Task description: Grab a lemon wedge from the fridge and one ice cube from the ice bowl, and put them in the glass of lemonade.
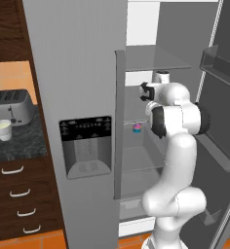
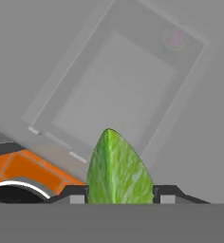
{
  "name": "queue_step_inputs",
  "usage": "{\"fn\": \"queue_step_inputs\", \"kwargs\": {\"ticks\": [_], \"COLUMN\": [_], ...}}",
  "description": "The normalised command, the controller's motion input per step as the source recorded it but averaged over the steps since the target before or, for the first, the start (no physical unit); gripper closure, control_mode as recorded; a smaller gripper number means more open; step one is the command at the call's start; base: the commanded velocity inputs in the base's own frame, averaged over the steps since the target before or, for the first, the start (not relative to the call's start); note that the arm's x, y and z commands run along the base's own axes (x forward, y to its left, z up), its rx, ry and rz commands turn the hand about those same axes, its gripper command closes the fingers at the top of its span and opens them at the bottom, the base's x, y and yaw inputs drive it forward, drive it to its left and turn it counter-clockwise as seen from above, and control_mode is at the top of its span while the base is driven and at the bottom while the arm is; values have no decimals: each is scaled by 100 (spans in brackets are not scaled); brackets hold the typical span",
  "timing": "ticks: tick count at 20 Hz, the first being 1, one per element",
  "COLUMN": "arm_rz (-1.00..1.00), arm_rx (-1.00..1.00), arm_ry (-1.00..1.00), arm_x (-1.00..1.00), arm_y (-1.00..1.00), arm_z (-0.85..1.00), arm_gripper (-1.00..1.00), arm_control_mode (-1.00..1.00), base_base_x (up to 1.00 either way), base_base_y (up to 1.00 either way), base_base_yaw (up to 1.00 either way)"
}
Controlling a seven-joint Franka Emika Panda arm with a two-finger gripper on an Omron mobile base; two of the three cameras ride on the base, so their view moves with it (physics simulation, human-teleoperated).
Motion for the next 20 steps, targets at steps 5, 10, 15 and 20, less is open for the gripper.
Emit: {"fn": "queue_step_inputs", "kwargs": {"ticks": [5, 10, 15, 20], "arm_rz": [0, 0, 0, 0], "arm_rx": [0, 0, 1, 3], "arm_ry": [0, 0, -3, -7], "arm_x": [-100, -100, -100, -100], "arm_y": [17, 34, 23, 15], "arm_z": [8, 31, 36, 37], "arm_gripper": [100, 100, 100, 100], "arm_control_mode": [-100, -100, -100, -100], "base_base_x": [0, 0, 0, 0], "base_base_y": [0, 0, 0, 0], "base_base_yaw": [0, 0, 0, 0]}}
